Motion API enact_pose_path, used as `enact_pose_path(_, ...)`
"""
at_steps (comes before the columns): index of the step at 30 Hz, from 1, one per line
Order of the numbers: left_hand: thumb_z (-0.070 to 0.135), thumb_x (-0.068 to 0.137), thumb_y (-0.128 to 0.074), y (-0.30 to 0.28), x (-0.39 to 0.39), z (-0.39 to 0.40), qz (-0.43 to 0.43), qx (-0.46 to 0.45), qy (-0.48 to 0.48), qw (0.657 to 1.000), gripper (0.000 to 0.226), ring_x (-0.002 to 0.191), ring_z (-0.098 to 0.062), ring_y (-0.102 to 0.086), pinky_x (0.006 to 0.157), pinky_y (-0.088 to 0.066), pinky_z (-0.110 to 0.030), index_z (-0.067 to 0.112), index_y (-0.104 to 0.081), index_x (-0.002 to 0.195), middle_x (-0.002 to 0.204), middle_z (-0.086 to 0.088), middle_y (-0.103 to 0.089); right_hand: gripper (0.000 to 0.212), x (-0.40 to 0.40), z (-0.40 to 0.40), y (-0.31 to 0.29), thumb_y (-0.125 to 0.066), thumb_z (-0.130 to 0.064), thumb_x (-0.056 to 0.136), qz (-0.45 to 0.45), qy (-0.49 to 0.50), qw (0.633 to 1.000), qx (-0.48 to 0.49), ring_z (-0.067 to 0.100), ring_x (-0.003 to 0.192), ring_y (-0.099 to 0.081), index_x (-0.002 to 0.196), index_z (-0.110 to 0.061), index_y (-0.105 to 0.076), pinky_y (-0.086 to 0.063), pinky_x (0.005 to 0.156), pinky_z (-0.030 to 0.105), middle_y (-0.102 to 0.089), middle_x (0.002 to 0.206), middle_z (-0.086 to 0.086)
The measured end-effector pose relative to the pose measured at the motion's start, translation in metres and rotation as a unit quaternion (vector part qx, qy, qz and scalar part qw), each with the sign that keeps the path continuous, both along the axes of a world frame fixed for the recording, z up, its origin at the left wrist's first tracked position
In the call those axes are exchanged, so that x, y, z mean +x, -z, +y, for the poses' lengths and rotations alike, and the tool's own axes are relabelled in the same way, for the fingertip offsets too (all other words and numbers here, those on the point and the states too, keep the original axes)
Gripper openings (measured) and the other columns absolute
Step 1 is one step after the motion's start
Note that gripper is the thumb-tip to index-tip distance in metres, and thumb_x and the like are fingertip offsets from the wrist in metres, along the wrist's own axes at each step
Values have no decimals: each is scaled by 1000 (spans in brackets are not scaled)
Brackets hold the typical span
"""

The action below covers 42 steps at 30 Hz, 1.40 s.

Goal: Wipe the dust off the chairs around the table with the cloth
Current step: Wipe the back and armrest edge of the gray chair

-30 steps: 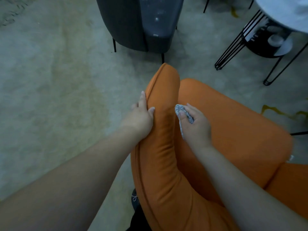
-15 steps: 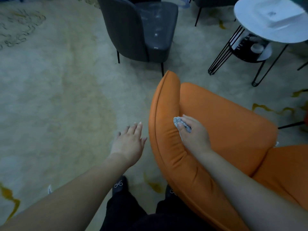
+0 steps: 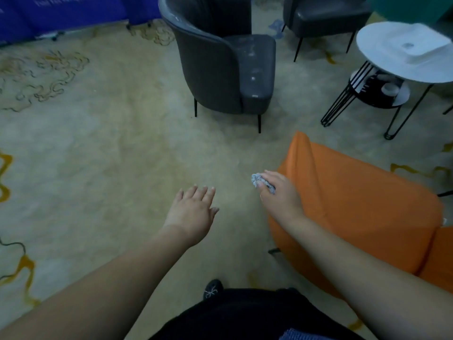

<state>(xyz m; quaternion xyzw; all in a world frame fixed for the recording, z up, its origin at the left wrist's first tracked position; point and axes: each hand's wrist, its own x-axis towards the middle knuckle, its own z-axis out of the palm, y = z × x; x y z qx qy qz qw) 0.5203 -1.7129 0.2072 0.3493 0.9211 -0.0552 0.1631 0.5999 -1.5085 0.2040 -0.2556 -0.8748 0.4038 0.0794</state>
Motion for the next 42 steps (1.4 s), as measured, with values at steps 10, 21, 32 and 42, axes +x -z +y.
enact_pose_path(10, 48, 101, -22, -13, -92, -12, 5, 18, -20, 1000, 58, 147, -21, -14, 117, -14, -41, 24, -14, 153, 159, 2, -22, 27, -72, -3, -13, -61, -13, 92, 2, 20, 1000, 14, 21, 123, -51, 117, -4, -67, -28, 96, 13, -59, 128, 13)
enact_pose_path(21, 48, 101, -20, -7, -220, 58, 13, 24, -21, 999, 58, 147, -20, -12, 118, -13, -41, 24, -14, 154, 160, 2, -19, 29, -199, 85, 0, -61, -14, 91, -26, 35, 999, 17, 20, 122, -50, 118, -5, -67, -27, 97, 12, -53, 131, 13)
enact_pose_path(32, 48, 101, -19, -7, -349, 114, -5, 31, 19, 999, 58, 148, -21, -8, 119, -10, -42, 25, -13, 154, 160, 1, -16, 28, -329, 126, 5, -61, -25, 92, -10, 73, 997, -4, 10, 104, -51, 117, -16, -68, -36, 91, 18, -44, 122, 1)
enact_pose_path(42, 48, 101, -19, -8, -481, 200, -25, 16, 141, 990, 58, 148, -23, -7, 118, -8, -44, 26, -11, 154, 161, 4, -15, 24, -404, 185, 0, -63, -20, 90, 30, 205, 978, 11, 4, 94, -51, 111, -11, -70, -33, 86, 11, -48, 109, -4)
